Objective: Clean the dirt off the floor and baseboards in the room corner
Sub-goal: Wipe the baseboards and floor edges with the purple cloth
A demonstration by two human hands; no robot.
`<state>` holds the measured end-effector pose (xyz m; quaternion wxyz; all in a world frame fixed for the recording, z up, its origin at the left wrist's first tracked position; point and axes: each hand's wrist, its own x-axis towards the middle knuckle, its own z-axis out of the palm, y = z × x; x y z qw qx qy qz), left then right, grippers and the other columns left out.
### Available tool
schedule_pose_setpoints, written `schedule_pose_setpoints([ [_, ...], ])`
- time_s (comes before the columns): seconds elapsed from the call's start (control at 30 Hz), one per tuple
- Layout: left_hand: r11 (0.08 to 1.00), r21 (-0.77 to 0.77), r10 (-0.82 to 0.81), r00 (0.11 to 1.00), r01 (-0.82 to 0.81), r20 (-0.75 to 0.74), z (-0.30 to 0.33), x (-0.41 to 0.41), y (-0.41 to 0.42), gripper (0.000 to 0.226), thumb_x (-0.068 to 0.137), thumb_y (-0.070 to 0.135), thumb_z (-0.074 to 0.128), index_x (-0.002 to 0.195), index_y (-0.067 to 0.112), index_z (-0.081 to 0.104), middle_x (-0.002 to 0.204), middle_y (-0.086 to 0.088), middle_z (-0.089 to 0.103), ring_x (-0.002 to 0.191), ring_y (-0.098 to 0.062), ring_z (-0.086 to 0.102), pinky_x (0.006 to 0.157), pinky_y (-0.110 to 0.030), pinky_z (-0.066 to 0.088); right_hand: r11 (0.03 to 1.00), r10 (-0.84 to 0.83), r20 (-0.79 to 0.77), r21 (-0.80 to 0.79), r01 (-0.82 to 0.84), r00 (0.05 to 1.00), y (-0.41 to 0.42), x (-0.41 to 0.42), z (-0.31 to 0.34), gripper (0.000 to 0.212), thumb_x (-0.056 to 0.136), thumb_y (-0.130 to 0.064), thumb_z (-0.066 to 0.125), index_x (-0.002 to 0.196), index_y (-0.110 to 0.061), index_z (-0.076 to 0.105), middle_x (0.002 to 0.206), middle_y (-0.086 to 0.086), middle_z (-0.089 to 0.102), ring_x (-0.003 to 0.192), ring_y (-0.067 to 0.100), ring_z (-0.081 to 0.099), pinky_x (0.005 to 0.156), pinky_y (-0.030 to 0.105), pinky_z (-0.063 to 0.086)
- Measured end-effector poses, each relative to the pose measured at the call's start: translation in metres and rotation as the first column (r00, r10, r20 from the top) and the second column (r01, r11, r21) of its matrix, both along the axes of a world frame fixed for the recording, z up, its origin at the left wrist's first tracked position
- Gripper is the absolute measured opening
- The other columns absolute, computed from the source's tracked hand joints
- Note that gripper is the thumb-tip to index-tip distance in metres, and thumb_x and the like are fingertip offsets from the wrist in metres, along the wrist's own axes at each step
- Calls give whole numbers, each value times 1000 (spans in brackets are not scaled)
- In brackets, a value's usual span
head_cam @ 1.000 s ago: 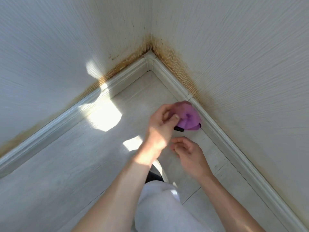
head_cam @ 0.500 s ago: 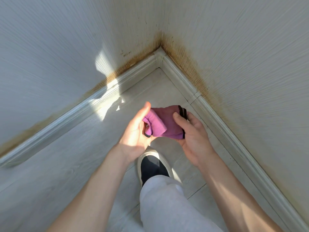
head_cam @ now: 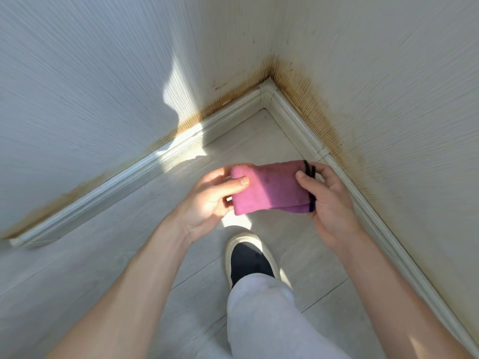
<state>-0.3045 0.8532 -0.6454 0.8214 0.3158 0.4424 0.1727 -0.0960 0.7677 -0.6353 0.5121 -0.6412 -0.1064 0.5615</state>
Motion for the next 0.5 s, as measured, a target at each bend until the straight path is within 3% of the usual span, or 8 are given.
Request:
schedule_pose_setpoints([
  [0.07,999,26,-27,1000,27,-14,4,-2,4,47,89,16,66,134,2,61,125,-21,65,117,-32,61,101,-49,45,994,101,-24,-32,-101,995,-2,0,-7,33,96,-7,65,126,-22,63,92,-8,74,90,13,67,73,32,56],
  [0.13,996,51,-74,996,76,-41,7,-5,9,45,90,17,64,132,1,62,125,-27,65,116,-35,62,103,-56,46,967,254,14,-25,-253,967,-2,4,-8,42,88,-8,67,125,-29,66,100,-8,72,97,12,65,85,32,52],
  [0.23,982,67,-174,983,177,-53,11,-9,17,40,93,16,62,130,1,63,131,-34,60,123,-46,60,109,-68,38,869,484,157,23,-493,861,7,9,1,53,79,-24,70,131,-35,62,131,-16,65,126,2,57,108,30,44],
  [0.27,973,75,-214,975,218,-61,11,-10,20,39,94,18,63,130,2,64,132,-36,57,126,-54,55,109,-73,33,839,528,138,68,-540,838,12,8,6,57,80,-26,72,136,-33,59,136,-15,63,131,1,55,110,26,44],
  [0.33,953,106,-277,957,285,-82,12,-9,27,41,93,24,68,129,4,65,132,-39,54,126,-63,46,106,-80,27,791,594,65,132,-597,802,23,2,10,61,83,-26,78,140,-28,56,126,-12,68,124,6,62,104,25,50],
  [0.4,959,143,-227,964,246,-137,11,-6,31,44,90,30,74,127,6,68,129,-35,59,120,-56,57,103,-77,35,787,601,81,111,-606,795,31,-7,7,53,85,-22,83,134,-26,63,101,-9,70,103,9,69,91,27,55],
  [0.5,992,121,-14,983,37,-184,6,0,30,59,86,36,78,132,3,62,122,-23,66,108,-31,67,89,-49,59,861,495,137,55,-505,858,35,-19,-4,27,88,-18,80,114,-21,73,91,-2,72,88,10,69,78,27,53],
])
